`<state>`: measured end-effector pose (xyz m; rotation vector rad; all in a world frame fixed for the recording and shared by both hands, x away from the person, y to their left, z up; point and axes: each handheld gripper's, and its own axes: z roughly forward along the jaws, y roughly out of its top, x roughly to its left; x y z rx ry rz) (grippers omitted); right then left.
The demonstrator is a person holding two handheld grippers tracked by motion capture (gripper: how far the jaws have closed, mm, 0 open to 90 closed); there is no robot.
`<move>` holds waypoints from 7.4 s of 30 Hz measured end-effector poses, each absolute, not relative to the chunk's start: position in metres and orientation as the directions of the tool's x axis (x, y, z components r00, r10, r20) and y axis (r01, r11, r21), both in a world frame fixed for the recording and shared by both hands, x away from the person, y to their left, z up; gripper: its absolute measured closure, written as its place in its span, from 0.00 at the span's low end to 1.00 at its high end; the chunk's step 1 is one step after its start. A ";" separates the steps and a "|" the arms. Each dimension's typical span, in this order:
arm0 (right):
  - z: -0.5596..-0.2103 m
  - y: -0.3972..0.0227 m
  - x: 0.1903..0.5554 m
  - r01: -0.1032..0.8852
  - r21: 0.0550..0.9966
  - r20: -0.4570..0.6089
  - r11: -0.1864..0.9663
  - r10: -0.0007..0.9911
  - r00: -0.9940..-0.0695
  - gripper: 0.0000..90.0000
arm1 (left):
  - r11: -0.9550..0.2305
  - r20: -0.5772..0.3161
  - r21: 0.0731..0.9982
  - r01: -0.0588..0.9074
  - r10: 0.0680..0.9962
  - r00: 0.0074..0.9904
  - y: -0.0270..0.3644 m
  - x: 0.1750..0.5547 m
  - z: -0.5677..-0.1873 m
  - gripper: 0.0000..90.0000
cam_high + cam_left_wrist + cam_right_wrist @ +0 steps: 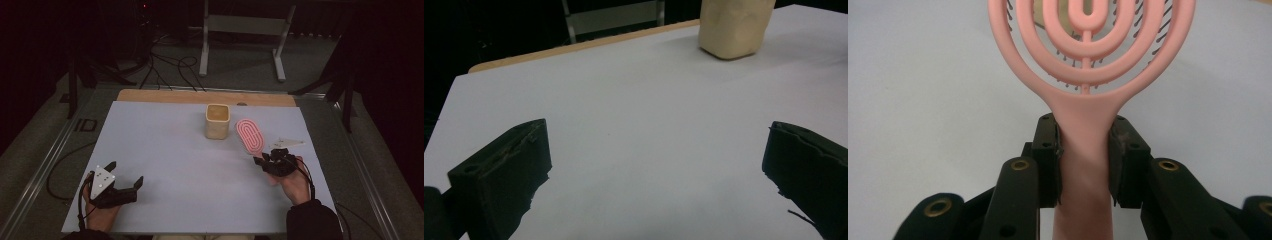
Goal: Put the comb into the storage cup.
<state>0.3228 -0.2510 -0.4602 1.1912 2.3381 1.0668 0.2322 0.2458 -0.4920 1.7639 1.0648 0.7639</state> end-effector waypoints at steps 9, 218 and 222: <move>-0.456 -0.243 0.319 0.521 0.772 0.052 0.363 0.782 -0.621 0.77 | -0.203 -0.002 0.906 0.371 0.874 0.485 0.232 0.241 -0.476 0.00; -0.490 -0.270 0.254 0.329 0.915 -0.006 0.233 0.824 -0.567 0.11 | -0.074 -0.336 0.880 0.469 0.600 0.726 0.071 0.341 -0.394 0.72; -0.491 -0.273 0.249 0.328 0.920 0.004 0.214 0.832 -0.554 0.11 | -0.079 -0.328 0.884 0.461 0.598 0.731 0.073 0.342 -0.392 0.72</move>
